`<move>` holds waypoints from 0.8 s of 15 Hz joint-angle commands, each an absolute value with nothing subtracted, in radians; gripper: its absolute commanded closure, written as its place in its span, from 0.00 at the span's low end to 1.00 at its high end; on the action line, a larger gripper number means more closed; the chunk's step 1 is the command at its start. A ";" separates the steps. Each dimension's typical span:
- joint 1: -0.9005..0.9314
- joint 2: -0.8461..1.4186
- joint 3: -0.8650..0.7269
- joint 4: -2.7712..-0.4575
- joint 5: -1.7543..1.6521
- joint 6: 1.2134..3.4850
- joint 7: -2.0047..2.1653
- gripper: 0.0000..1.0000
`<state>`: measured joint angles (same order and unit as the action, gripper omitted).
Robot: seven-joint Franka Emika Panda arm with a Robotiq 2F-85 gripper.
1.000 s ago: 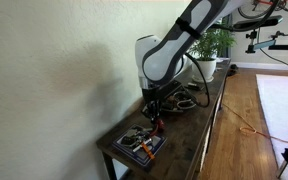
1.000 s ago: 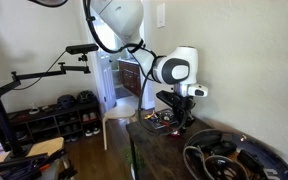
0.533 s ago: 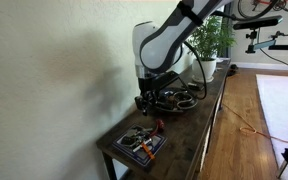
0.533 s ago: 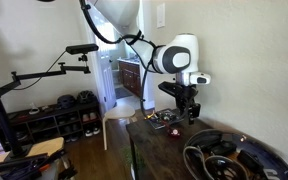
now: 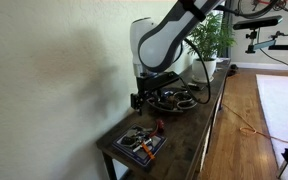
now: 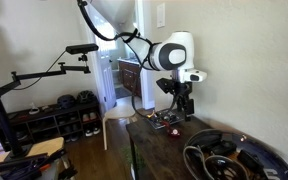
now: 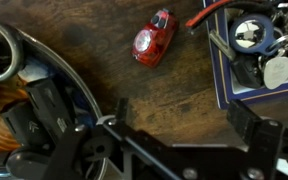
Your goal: Put the red object on the table on the object on the right
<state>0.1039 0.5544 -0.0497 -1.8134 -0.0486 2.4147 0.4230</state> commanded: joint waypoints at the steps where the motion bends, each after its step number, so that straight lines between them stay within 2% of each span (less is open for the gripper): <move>1: 0.138 0.505 -0.079 -1.879 -0.024 2.403 0.538 0.00; 12: 0.135 0.501 -0.098 -1.961 0.009 2.424 0.691 0.00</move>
<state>0.1183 0.5544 -0.0777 -1.8891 -0.0088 2.4156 0.6490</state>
